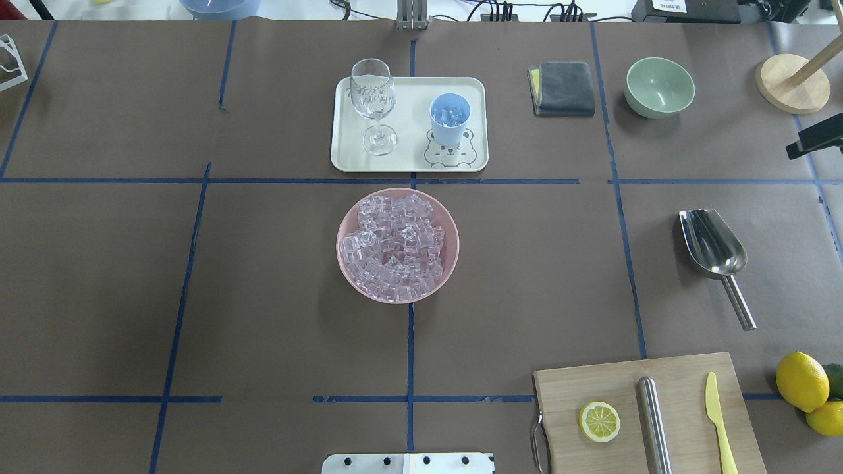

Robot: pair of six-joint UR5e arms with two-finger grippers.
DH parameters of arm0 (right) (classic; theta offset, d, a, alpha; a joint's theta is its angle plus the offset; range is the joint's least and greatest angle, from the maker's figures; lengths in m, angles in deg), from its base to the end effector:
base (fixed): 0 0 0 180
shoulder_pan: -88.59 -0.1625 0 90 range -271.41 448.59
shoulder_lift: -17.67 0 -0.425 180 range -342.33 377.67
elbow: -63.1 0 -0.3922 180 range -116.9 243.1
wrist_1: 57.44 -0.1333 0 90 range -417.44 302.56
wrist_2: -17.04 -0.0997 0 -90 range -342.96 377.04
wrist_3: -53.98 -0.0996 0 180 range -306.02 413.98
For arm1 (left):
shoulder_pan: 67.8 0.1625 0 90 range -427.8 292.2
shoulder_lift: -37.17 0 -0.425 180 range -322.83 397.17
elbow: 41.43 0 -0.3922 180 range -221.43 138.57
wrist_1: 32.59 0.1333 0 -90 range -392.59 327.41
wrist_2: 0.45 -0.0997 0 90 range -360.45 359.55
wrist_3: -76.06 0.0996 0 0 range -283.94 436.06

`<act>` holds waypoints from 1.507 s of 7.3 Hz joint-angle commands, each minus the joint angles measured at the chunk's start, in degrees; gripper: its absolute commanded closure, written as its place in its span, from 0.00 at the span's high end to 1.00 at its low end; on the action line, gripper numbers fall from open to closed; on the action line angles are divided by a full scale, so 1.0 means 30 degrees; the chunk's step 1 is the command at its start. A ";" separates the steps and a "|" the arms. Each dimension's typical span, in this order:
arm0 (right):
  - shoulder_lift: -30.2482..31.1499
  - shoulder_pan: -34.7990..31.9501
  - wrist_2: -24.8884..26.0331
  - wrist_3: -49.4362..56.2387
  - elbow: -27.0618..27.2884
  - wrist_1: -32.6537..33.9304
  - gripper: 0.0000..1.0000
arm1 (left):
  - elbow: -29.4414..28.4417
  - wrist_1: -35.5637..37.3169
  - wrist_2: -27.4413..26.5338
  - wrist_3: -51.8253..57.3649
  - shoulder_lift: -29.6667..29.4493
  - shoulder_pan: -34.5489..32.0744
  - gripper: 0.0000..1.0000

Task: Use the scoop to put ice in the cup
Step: 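Lower the scoop upright onto the table and open the right gripper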

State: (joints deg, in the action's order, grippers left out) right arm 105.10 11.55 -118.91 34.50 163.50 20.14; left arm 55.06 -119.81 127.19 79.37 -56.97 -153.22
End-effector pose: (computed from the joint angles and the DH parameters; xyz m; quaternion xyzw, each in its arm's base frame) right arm -0.0567 -0.5216 0.5189 0.0879 -0.4221 -0.0346 0.9016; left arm -0.0303 -0.5298 0.5786 0.0612 0.3225 0.0870 0.9406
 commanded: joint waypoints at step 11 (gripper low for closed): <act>0.1236 -0.5228 -0.1675 0.5029 -0.2091 0.3378 1.00 | -0.1136 0.0947 0.2627 0.1827 0.1292 -0.0912 1.00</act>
State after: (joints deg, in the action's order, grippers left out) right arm 108.36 -4.06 -124.11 49.65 155.21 27.87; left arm 51.64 -116.96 135.14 84.85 -53.08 -155.93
